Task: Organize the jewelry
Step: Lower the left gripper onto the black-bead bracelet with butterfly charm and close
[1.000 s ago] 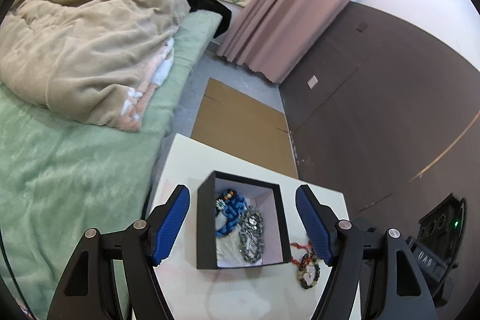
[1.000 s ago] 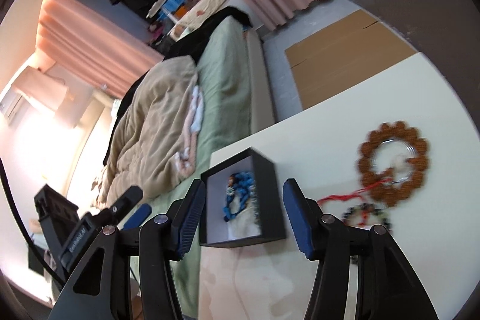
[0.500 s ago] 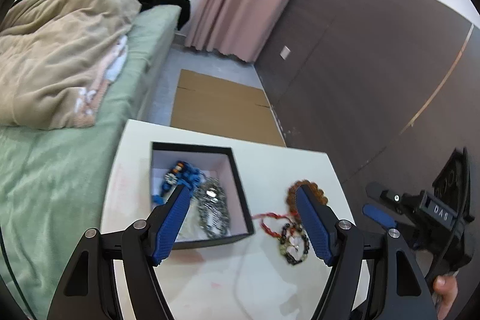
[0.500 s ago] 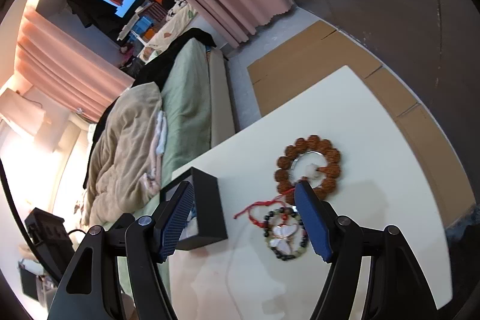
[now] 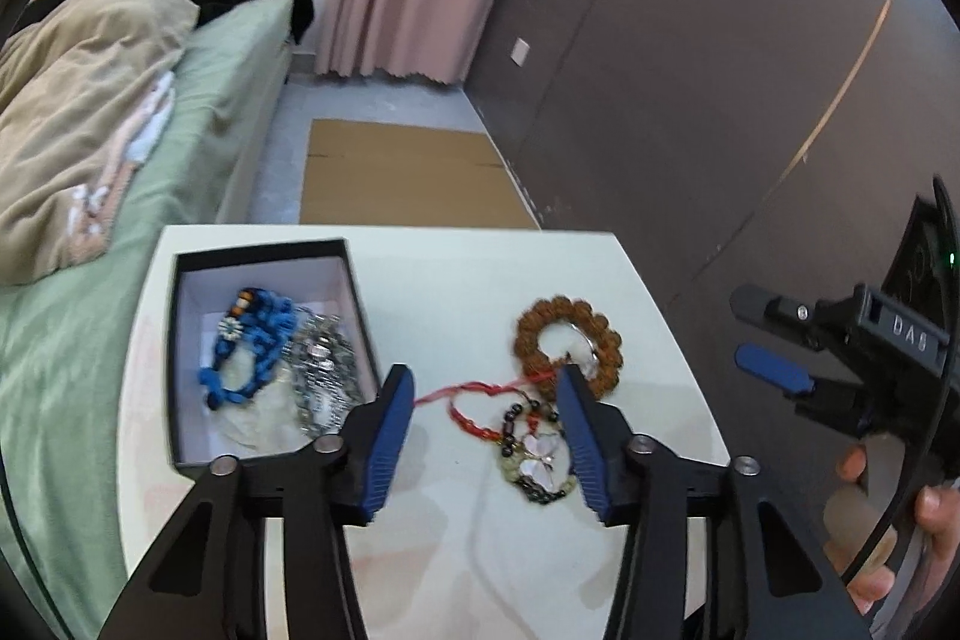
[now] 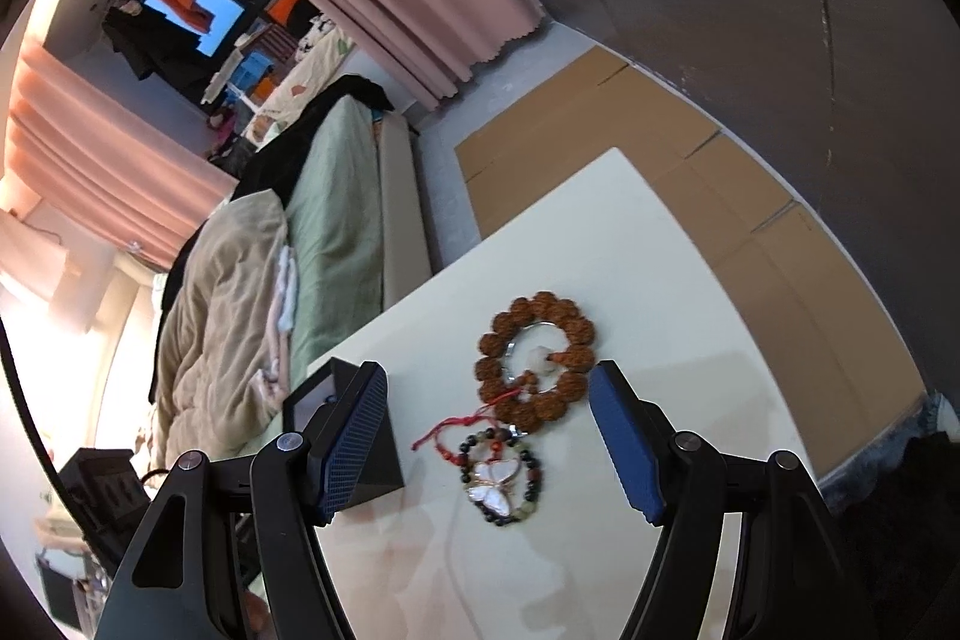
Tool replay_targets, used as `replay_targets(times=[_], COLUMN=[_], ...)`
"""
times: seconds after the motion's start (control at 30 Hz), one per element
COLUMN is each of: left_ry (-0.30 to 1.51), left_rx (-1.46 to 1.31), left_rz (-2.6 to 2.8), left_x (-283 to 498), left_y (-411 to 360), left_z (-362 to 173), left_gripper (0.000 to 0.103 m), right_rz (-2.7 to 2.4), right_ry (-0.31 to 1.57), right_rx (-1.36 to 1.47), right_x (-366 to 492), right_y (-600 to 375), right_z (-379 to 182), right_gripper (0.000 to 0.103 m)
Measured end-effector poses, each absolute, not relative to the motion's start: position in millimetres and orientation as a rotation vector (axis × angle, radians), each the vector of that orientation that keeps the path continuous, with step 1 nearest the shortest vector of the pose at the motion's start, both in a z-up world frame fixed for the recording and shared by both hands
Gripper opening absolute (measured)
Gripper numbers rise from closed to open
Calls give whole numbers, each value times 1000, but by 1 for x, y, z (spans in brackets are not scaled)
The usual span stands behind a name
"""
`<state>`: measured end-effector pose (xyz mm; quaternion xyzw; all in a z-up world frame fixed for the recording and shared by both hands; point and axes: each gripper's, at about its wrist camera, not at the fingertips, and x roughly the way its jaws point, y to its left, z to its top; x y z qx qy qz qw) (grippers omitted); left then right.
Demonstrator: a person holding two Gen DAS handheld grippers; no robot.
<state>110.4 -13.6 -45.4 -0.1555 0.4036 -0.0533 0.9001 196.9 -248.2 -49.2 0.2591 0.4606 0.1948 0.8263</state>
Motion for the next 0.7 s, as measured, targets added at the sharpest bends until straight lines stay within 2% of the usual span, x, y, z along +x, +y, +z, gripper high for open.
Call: replay_targets(times=[0.1, 0.17, 0.7], left_ry=[866, 876, 1002], left_rx=[-288, -273, -126], left_rz=[-131, -141, -138], left_x=[117, 120, 152], left_y=[-27, -34, -72], left_z=[-52, -55, -99], left_gripper=[45, 39, 31], right_rz=[407, 403, 363], right_ry=[982, 979, 1084], right_rx=[555, 555, 535], right_x=[200, 202, 219], right_y=[-255, -258, -264], right_z=[-50, -49, -65], right_gripper=[70, 70, 70])
